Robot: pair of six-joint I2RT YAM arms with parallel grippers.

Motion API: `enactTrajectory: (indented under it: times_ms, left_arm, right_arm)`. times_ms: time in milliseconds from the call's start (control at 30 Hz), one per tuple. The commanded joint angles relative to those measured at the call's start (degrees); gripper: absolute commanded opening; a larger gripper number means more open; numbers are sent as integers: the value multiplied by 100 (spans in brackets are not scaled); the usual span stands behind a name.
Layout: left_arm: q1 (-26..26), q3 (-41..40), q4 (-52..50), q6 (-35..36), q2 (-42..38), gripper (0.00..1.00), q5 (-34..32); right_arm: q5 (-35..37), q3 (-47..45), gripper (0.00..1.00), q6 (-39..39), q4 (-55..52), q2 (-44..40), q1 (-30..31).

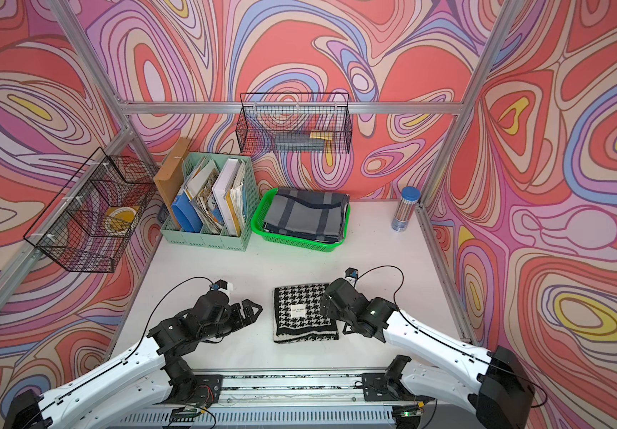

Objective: Put the folded scarf in the basket
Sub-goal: Move the scarf to the center of the board, then pick up the scarf at the center of the board.

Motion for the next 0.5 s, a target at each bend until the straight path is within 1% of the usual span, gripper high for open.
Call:
enactTrajectory:
  times_ms: [0, 67, 167, 333, 467]
  left_arm:
    - [-186, -116, 770, -203, 329, 87, 114]
    - [-299, -61, 893, -223, 579, 87, 67]
    - [-466, -6, 1173, -269, 948, 87, 2]
    - [-645, 18, 1571, -438, 1500, 86, -153]
    - [-801, 217, 1608, -454, 1862, 86, -330]
  right_arm:
    - [-944, -254, 81, -140, 1086, 127, -492]
    - [-1178, -425, 81, -76, 1337, 194, -733]
    - [-1214, -508, 80, -78, 1343, 297, -869]
    - [-1269, -611, 79, -107, 1273, 443, -902]
    - [-1219, -566, 79, -239, 1043, 634, -910]
